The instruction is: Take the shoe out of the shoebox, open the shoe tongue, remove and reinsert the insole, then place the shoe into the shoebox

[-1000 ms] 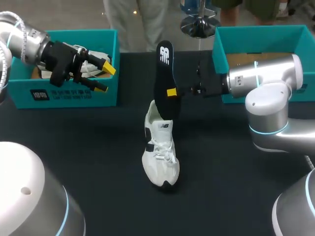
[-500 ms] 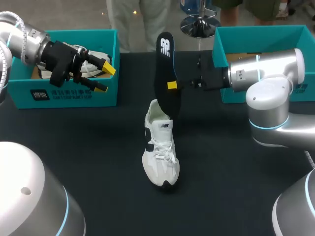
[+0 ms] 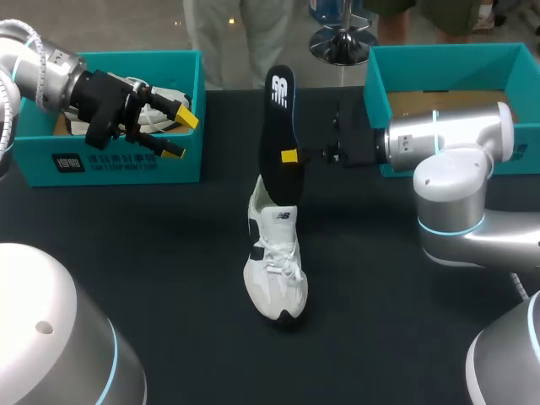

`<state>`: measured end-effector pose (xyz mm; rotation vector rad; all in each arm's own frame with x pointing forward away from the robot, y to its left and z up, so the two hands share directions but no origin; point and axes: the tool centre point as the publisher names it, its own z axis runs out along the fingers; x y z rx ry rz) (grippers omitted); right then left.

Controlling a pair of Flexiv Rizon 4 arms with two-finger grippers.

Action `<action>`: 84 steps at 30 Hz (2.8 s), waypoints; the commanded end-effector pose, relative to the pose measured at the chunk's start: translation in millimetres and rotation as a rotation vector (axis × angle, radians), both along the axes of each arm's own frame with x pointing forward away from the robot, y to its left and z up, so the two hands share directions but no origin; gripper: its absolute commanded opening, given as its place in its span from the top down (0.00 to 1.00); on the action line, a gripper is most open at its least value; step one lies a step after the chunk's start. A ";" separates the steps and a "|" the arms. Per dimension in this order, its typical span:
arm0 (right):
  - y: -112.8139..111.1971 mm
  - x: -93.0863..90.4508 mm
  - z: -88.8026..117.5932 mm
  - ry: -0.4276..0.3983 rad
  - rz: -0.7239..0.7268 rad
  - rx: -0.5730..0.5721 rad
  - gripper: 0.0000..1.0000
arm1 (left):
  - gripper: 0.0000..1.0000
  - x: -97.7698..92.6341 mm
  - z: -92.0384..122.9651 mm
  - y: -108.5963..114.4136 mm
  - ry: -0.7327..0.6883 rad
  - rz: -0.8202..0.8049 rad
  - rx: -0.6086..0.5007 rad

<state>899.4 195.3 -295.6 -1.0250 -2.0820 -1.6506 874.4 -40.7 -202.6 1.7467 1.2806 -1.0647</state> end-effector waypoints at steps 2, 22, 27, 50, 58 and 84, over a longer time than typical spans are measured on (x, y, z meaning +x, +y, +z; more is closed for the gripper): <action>1.2 -2.9 -1.6 0.008 -0.003 -0.007 1.00 | 0.00 -0.1 0.2 0.2 -0.001 -0.001 0.002; 21.2 13.4 1.0 -0.045 0.046 -0.005 1.00 | 0.00 -0.1 0.2 0.2 -0.001 -0.001 0.002; 24.9 9.2 -3.9 -0.044 0.044 0.009 1.00 | 0.00 -0.1 0.2 0.2 -0.001 -0.001 0.002; 32.3 -27.7 -24.5 -0.017 0.034 0.017 1.00 | 0.00 -0.1 0.2 0.2 -0.001 -0.001 0.002; 33.0 -40.9 -35.2 0.006 0.016 0.012 1.00 | 0.00 -0.1 0.2 0.2 -0.001 -0.001 0.002; 28.6 -61.6 -44.3 0.049 0.012 0.012 0.16 | 0.00 -0.1 0.2 0.2 -0.001 -0.001 0.002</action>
